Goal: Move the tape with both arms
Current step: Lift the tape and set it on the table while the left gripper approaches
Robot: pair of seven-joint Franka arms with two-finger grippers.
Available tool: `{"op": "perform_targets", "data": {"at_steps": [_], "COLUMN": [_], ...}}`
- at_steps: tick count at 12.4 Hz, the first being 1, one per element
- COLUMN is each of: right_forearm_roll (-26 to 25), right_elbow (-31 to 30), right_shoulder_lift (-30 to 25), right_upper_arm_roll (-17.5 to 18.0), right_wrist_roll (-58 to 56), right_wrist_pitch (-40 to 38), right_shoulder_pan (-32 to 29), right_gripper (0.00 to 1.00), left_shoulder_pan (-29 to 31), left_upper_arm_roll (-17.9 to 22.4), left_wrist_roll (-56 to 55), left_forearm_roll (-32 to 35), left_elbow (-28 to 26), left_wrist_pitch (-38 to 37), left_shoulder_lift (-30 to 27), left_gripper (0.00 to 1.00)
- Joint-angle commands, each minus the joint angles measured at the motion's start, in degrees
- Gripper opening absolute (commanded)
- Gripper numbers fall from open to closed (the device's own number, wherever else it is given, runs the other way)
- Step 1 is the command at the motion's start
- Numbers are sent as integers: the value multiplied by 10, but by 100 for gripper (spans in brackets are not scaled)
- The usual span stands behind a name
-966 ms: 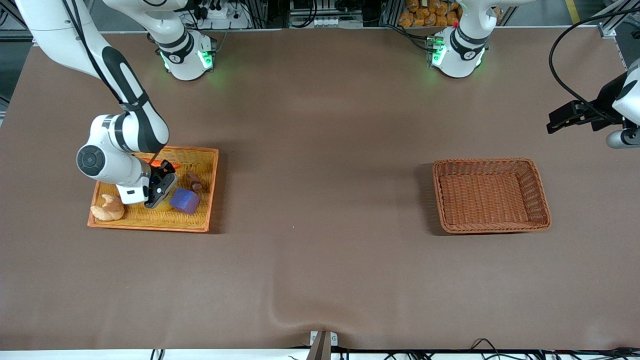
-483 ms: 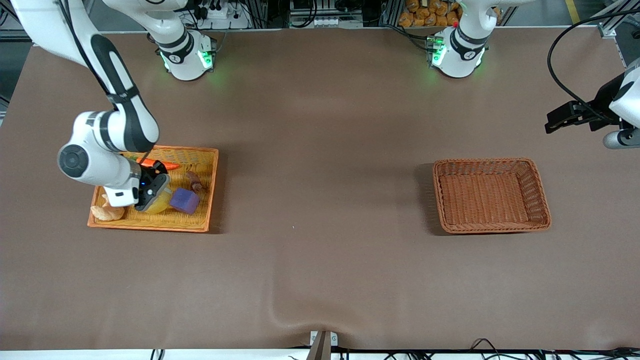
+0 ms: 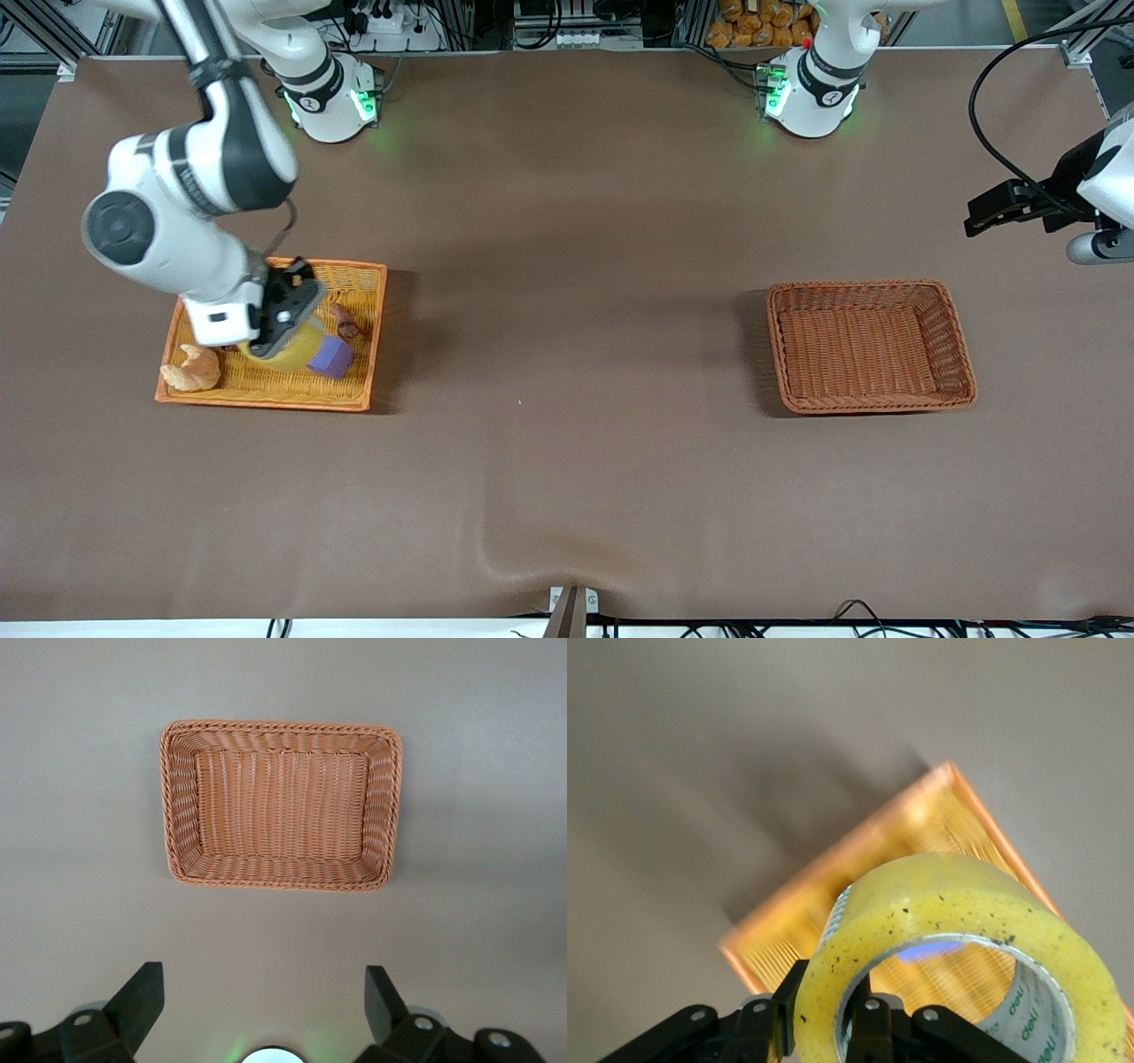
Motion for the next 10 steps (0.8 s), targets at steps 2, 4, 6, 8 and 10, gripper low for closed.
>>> {"op": "perform_targets", "data": {"at_steps": [2, 4, 6, 8, 10], "right_forearm_roll": [33, 86, 88, 88, 88], "right_elbow": [160, 243, 354, 389, 404], "right_shoulder_lift": [128, 200, 298, 366, 420], "right_upper_arm_roll": [-6, -6, -8, -9, -10], "right_wrist_roll": [213, 289, 398, 454, 500], "right_wrist_pitch": [-24, -14, -7, 77, 156], "right_shoulder_pan": [100, 152, 209, 254, 280], "right_gripper": [0, 0, 0, 0, 0], "left_shoulder_pan": [6, 6, 1, 2, -1], "left_upper_arm_roll": [-4, -4, -4, -5, -6], "left_wrist_roll": [12, 12, 12, 12, 11], "left_forearm_roll": [1, 1, 1, 1, 0], "left_elbow": [-9, -9, -12, -11, -15], "left_wrist_pitch": [7, 7, 7, 12, 14], "left_shoulder_lift": [-7, -7, -5, 3, 10], "left_gripper": [100, 100, 100, 100, 100]}}
